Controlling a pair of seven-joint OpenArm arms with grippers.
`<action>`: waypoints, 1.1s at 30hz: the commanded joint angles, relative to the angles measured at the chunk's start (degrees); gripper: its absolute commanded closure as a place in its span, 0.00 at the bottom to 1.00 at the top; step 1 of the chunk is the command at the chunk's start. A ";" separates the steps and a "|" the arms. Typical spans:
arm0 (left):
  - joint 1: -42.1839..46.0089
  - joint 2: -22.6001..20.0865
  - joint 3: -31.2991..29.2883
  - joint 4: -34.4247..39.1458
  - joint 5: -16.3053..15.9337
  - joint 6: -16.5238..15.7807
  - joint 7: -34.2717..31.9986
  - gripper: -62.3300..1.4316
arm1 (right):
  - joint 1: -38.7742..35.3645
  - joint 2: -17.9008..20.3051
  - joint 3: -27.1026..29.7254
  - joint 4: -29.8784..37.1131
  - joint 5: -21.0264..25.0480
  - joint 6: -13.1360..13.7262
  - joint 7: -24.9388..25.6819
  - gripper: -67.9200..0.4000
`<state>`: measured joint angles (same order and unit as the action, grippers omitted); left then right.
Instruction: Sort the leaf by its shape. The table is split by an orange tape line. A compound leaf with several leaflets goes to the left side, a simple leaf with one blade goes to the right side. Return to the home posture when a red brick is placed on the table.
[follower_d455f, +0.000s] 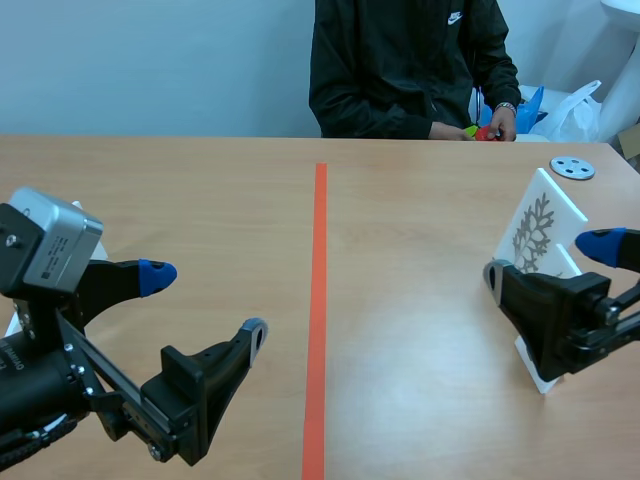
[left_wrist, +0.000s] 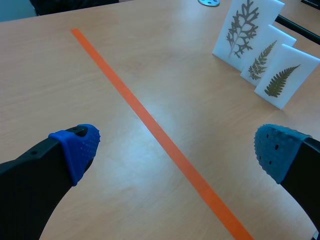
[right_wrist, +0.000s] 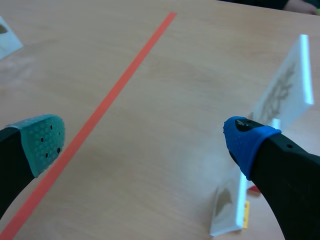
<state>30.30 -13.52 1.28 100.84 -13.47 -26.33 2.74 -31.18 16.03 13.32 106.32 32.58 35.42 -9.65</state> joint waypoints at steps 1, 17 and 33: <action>0.02 0.00 -0.11 1.11 -0.44 0.07 -1.20 0.00 | 0.22 0.44 -0.55 2.82 0.63 -0.07 0.44 0.00; 0.02 -0.02 -0.11 1.11 -0.44 0.07 -1.18 0.00 | -3.41 -4.15 -5.77 8.28 -0.66 -1.51 -3.04 0.00; 0.02 -0.02 -0.11 1.11 -0.46 0.07 -1.18 0.00 | -3.10 -1.49 -5.86 8.22 -2.38 -1.49 -0.35 0.00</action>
<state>30.30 -13.52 1.28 100.84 -13.47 -26.33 2.74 -34.94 13.85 6.79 114.17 29.41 33.85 -10.61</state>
